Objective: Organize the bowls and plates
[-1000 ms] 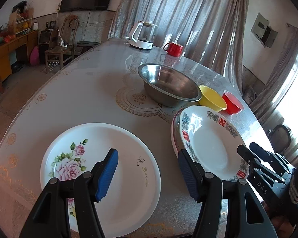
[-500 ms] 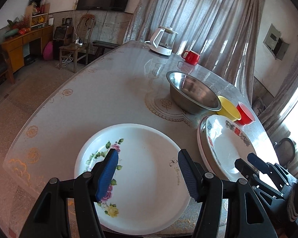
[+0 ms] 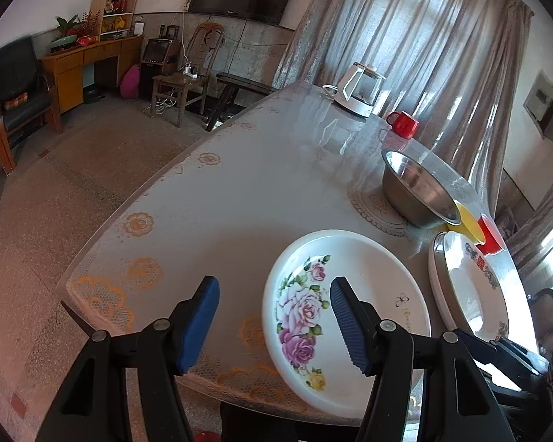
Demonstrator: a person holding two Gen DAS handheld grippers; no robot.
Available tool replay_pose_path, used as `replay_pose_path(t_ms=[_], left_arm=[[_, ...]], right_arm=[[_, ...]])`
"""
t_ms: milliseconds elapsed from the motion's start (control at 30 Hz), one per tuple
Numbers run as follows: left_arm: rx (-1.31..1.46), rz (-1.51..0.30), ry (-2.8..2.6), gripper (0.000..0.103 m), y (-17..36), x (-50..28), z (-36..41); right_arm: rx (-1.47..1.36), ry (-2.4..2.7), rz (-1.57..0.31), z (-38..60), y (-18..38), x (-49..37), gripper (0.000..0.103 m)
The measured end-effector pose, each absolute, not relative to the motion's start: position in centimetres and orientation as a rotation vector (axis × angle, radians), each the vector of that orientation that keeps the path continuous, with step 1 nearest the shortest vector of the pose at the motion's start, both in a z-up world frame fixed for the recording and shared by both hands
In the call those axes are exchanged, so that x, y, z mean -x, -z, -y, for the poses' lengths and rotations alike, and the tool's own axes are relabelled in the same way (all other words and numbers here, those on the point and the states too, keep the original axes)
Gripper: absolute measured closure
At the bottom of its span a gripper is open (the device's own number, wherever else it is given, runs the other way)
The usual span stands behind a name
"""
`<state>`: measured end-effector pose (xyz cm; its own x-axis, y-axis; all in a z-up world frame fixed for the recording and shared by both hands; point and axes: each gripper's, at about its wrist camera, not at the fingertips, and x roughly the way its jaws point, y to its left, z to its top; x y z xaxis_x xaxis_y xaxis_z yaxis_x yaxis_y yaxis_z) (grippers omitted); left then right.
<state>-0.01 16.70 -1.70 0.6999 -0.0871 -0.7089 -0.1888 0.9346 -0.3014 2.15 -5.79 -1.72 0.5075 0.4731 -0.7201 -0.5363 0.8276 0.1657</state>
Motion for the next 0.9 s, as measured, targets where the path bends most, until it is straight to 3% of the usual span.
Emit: replay_pose_path(t_ms=[300,500,900], left_arm=[[0.382,-0.839,-0.046,0.043,3.2,0.2,-16.9],[0.298,-0.865,-0.009,0.066,4.0,-0.8,-15.6],[0.249,-0.823,0.024,0.063,4.5,-2.3,-15.0]], right_arm=[[-0.005,-0.713,-0.951,3.8,3.5,-3.2,0.063],[-0.014,-0.705,-0.966,3.6,4.1,-3.8,0.063],[0.083,-0.633,-0.915,1.5,4.3,-4.1,0.061]])
